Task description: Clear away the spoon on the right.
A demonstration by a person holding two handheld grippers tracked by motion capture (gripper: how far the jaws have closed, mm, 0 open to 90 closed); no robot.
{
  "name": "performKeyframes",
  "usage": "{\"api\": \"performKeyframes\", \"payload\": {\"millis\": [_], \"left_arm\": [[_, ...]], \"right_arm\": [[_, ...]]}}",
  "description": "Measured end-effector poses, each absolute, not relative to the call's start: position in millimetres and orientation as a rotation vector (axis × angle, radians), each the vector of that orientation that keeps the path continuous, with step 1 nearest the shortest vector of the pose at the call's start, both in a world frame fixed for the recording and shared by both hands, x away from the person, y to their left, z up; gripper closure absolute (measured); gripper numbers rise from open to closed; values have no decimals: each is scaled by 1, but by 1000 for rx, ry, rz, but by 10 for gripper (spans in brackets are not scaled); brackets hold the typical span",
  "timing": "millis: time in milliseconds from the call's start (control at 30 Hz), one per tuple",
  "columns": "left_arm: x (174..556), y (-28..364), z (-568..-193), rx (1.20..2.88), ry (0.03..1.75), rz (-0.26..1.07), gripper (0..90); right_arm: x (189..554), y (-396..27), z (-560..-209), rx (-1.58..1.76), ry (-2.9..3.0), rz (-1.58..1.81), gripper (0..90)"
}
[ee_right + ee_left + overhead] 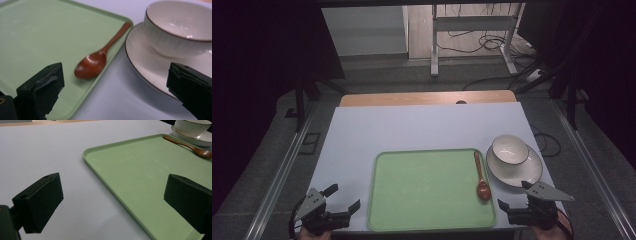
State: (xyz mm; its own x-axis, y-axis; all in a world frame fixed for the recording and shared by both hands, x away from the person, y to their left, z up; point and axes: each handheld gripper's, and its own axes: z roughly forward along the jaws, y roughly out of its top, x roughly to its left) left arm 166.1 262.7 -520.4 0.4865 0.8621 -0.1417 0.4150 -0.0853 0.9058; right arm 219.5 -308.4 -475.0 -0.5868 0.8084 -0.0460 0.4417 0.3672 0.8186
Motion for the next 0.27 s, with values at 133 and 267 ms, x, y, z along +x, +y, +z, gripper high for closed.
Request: {"api": "performKeyframes", "payload": {"millis": [133,267], "left_arm": [[166,263,-520,1695,1102,539,19],[166,262,-520,1694,1099,541,19]], "right_arm": [[219,-311,-483,1101,2205,1068,10],[219,-312,-485,1110,2206,1057,10]]}}
